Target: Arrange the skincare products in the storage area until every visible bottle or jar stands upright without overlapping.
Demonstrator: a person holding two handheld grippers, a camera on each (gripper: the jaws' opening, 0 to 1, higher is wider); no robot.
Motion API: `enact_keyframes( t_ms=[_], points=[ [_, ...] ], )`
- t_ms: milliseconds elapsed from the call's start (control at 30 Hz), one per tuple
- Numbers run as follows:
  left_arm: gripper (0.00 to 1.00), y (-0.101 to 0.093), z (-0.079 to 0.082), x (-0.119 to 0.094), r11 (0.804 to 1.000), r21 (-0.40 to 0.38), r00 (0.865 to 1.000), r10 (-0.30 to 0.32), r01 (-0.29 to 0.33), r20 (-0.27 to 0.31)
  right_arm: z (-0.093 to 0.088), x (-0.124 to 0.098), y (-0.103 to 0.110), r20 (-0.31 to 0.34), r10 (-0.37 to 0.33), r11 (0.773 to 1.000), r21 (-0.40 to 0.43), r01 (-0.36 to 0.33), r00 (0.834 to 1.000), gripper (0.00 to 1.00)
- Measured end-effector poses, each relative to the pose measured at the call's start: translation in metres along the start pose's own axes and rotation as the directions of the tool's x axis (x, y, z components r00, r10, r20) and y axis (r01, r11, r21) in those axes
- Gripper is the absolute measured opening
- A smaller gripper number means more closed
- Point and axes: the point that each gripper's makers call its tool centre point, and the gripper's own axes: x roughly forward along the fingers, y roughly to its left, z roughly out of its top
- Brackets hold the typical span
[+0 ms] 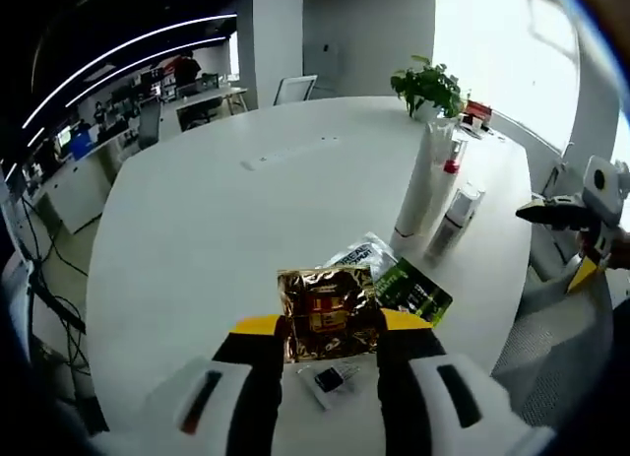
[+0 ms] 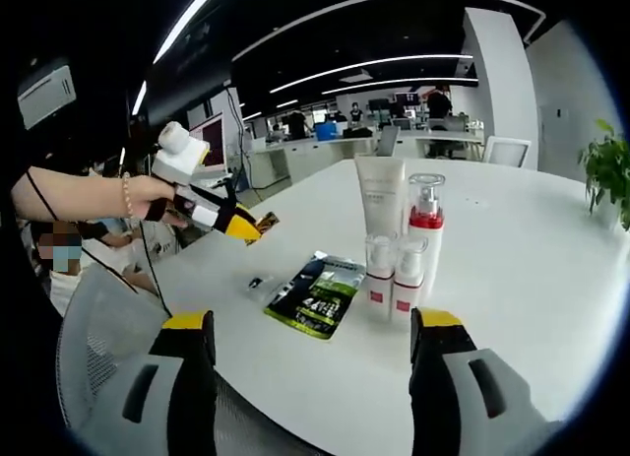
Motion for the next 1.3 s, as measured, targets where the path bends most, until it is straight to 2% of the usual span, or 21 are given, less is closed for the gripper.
enact_keyframes(
  t_ms=[133,500,700,800,900,1100,1200,1300],
  points=[
    [0.4,-0.018,-0.003,-0.012,1.0,0.001,1.0,-0.001,0.0,0.014,0.001,0.0,0.004,0.0,0.02,1.0,-0.001,-0.02,1.0,0.75],
    [0.4,-0.035,-0.008,-0.032,1.0,0.002,0.999,-0.005,0.005,0.052,0.002,0.002,0.011,0.008,0.071,0.997,0.034,-0.072,0.997,0.66],
    [0.4,-0.041,-0.01,-0.043,1.0,0.03,0.998,0.001,-0.003,0.067,0.007,0.011,0.018,0.024,0.126,0.989,0.076,-0.128,0.992,0.55],
    [0.41,-0.05,-0.004,-0.051,0.999,0.038,0.997,-0.002,-0.001,0.083,0.01,0.017,0.025,0.025,0.148,0.984,0.095,-0.149,0.989,0.49],
    [0.41,-0.051,-0.001,-0.053,0.998,0.064,0.996,-0.001,-0.005,0.091,0.018,0.025,0.036,0.041,0.188,0.975,0.113,-0.192,0.981,0.41],
    [0.41,-0.062,0.007,-0.059,0.996,0.088,0.993,-0.01,0.0,0.116,0.042,0.046,0.055,0.078,0.261,0.95,0.158,-0.27,0.962,0.34],
    [0.41,-0.066,0.009,-0.059,0.995,0.101,0.992,-0.018,0.006,0.121,0.058,0.055,0.067,0.117,0.304,0.925,0.202,-0.323,0.945,0.29],
    [0.41,-0.072,0.01,-0.06,0.994,0.111,0.992,-0.025,0.012,0.122,0.064,0.063,0.071,0.131,0.32,0.908,0.24,-0.343,0.938,0.23]
  ],
)
